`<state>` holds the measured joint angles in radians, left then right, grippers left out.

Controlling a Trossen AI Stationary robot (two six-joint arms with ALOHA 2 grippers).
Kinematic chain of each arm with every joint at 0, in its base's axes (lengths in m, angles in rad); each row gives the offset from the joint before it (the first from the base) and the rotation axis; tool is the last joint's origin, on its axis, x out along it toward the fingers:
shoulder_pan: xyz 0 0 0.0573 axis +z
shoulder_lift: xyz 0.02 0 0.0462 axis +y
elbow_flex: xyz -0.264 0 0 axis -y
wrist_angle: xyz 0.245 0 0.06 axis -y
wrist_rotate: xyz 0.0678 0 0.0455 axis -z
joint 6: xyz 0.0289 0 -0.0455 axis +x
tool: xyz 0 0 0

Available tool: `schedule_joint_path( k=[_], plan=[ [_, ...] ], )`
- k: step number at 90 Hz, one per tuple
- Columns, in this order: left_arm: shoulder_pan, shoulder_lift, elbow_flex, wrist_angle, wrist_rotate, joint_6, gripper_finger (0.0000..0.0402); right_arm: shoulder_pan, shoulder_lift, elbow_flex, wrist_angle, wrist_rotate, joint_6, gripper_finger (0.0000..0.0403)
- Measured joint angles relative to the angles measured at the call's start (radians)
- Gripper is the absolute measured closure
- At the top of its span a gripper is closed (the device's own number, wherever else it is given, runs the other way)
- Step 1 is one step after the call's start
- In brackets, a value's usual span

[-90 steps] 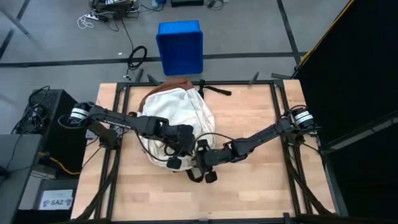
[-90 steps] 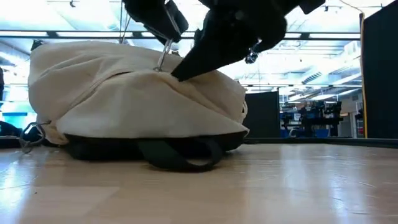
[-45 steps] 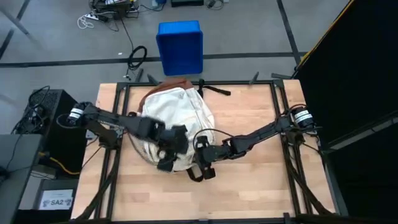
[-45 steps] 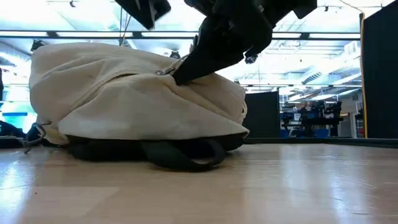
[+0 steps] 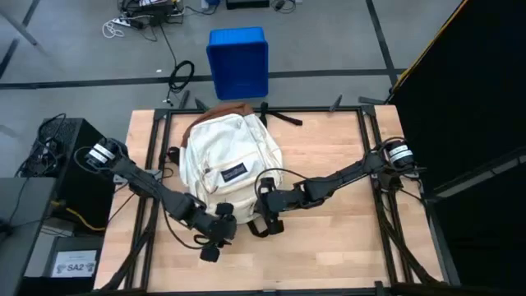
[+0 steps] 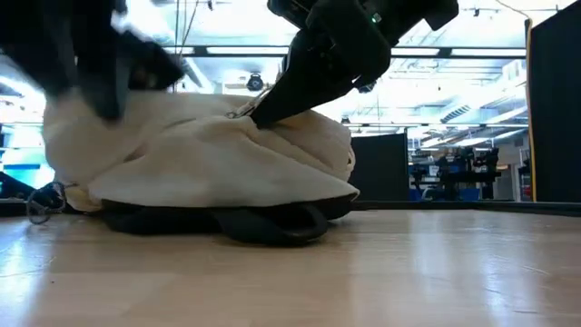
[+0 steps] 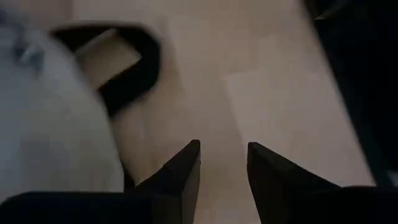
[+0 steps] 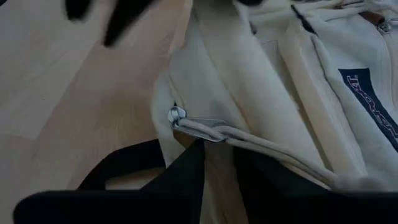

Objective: Unpack backpack
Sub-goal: Close the white backpack

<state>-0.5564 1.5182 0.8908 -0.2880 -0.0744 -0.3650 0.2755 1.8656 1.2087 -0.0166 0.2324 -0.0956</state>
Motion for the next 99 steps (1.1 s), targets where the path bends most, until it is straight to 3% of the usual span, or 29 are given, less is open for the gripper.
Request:
schedule_joint_path(
  k=[17,36,52,63,82,99],
  plan=[
    [-0.003,-0.041,-0.106,0.014,-0.191,-0.112,0.0309,0.005,0.0,0.0,0.0,-0.008,0.018,0.0342],
    [-0.017,-0.108,-0.113,-0.151,-0.465,-0.185,0.0322,0.005,0.0,0.0,0.0,-0.019,0.024,0.0341],
    [-0.019,-0.113,-0.113,-0.222,-0.527,-0.19,0.0332,0.004,0.0,-0.001,0.029,-0.003,0.004,0.0343],
    [-0.019,-0.113,-0.088,-0.274,-0.543,-0.188,0.0337,0.021,-0.001,-0.001,0.13,0.037,-0.096,0.0335],
    [-0.032,-0.113,-0.01,-0.348,-0.605,-0.138,0.0338,0.025,-0.001,-0.001,0.218,0.118,-0.209,0.0278],
    [-0.097,-0.116,0.018,-0.372,-0.756,-0.12,0.0338,-0.013,-0.001,-0.001,0.283,0.125,-0.214,0.0201]
  ],
)
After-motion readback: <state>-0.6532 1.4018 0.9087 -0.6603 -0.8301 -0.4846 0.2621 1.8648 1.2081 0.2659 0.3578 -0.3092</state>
